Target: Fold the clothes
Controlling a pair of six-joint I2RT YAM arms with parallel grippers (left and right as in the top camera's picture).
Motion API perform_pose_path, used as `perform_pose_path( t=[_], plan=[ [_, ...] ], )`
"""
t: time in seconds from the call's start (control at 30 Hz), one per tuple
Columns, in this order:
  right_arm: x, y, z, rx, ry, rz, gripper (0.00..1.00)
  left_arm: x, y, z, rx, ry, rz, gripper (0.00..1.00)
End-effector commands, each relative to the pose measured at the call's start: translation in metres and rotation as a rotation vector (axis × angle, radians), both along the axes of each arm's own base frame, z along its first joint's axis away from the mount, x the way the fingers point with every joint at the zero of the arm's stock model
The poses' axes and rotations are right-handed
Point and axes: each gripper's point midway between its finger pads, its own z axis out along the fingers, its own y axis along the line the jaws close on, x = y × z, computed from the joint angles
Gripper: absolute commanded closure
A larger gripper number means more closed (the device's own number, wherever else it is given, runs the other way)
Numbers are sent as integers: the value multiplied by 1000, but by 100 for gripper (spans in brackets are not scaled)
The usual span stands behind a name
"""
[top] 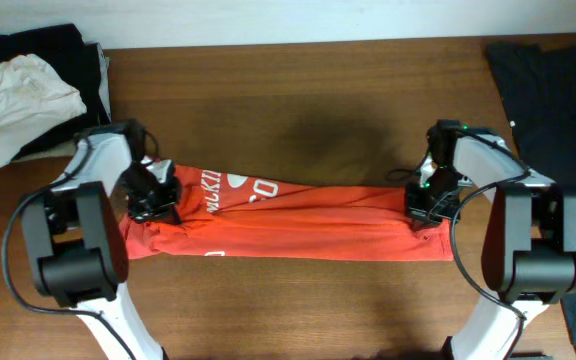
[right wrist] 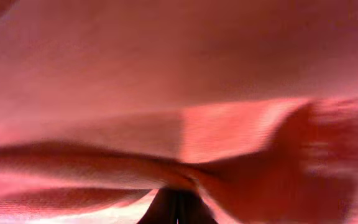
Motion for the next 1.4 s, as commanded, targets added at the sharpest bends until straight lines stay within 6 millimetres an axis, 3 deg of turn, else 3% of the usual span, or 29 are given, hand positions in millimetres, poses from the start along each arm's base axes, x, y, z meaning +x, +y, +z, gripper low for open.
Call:
perform_pose_path(
  t=[0.0, 0.1, 0.17, 0.23, 0.27, 0.3, 0.33, 0.37, 0.4, 0.47, 0.53, 0.57, 0.63, 0.73, 0.83, 0.93, 1.0, 1.1, 1.13, 1.2, 1.27, 1.3, 1.37],
  plan=[
    [10, -34, -7, -125, -42, -51, 96, -10, 66, -18, 172, 30, 109, 99],
    [26, -36, 1, -130, -90, -54, 96, -10, 93, -13, 179, 22, 206, 100],
    [43, -38, 19, -133, -123, -56, 96, 2, 106, 3, 188, -3, 231, 99],
    [58, -49, 58, -187, -139, -36, 96, 22, 116, 39, 201, -52, 242, 99],
    [68, -56, 86, -221, -164, -35, 90, 42, 123, 73, 220, -135, 249, 99],
    [74, -57, 101, -225, -185, -38, 66, 50, 125, 88, 220, -175, 253, 96],
    [84, -58, 120, -230, -225, -41, 19, 59, 123, 109, 205, -230, 260, 72],
    [90, -61, 128, -233, -250, -48, 1, 62, 119, 121, 185, -266, 264, 35],
    [88, -69, 127, -234, -244, -69, 1, 61, 117, 123, 177, -265, 265, 1],
    [79, -80, 117, -177, -220, -103, 1, 58, 116, 119, 173, -248, 264, 1],
    [79, -49, 108, 162, -300, 58, 1, 57, 115, 119, 171, -244, 264, 1],
    [74, -43, 99, 238, -309, 66, 1, 57, 115, 119, 166, -246, 264, 1],
    [64, -36, 64, 272, -297, 53, 1, 56, 113, 119, 162, -239, 264, 1],
    [52, -14, 35, 388, -311, 27, 1, 57, 108, 119, 145, -243, 259, 1],
    [30, 7, 8, 405, -264, 55, 1, 59, 104, 119, 142, -245, 249, 1],
    [17, 37, -3, 399, -208, 104, 2, 61, 98, 119, 141, -249, 232, 1],
    [15, 43, -10, 324, -181, 136, 12, 63, 93, 119, 140, -249, 218, 1],
    [15, 42, -14, 256, -148, 85, 87, 63, 89, 119, 139, -250, 210, 1],
    [14, 35, -16, 218, -135, 57, 96, 64, 89, 119, 139, -250, 210, 1],
    [13, -4, -9, 50, -73, -32, 96, 63, 90, 118, 145, -248, 209, 1],
    [24, -51, 21, -102, -58, -87, 96, 63, 90, 118, 145, -248, 209, 1],
    [29, -63, 35, -131, -65, -108, 96, 63, 90, 118, 145, -248, 209, 1],
    [50, -77, 91, -142, -137, -157, 96, 61, 90, 115, 143, -240, 209, 1]
  ],
)
